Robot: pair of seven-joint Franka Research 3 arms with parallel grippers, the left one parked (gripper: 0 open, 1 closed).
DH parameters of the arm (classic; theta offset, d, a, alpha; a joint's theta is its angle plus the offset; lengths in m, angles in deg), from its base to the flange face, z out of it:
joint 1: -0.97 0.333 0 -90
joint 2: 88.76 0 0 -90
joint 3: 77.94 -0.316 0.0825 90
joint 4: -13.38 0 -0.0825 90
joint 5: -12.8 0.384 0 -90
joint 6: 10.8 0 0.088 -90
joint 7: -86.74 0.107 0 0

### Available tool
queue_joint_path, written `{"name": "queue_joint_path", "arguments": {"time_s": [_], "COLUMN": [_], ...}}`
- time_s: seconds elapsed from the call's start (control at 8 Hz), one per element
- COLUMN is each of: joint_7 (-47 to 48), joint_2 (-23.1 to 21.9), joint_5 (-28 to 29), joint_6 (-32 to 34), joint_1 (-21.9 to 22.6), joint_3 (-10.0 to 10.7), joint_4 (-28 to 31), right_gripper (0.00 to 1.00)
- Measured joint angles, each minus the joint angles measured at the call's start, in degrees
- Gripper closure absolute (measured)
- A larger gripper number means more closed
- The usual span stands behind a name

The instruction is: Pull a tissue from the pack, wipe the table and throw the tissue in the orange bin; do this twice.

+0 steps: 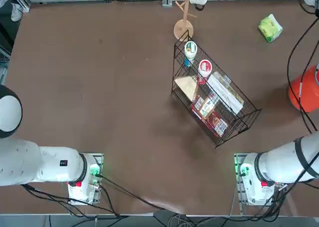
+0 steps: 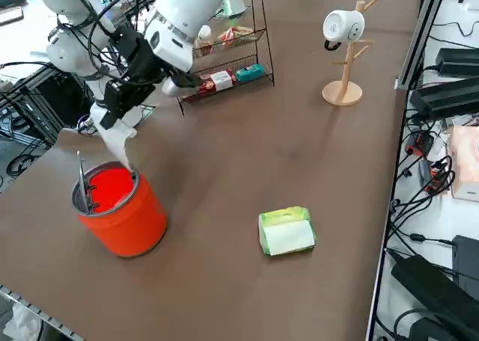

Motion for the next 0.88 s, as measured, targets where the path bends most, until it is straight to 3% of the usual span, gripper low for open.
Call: {"name": "queue_joint_path", "arguments": {"time_s": [0.62,0.88], "joint_7": [0.0,0.0], "joint_2": [7.2,8.4], "joint_5": [-0.8,-0.5], "joint_6": [-5.8,-6.3], "joint_1": [-3.7,-3.9], "joint_3": [0.0,0.0], "joint_4": [0.0,0.2], "right_gripper": [0.96,0.91]}}
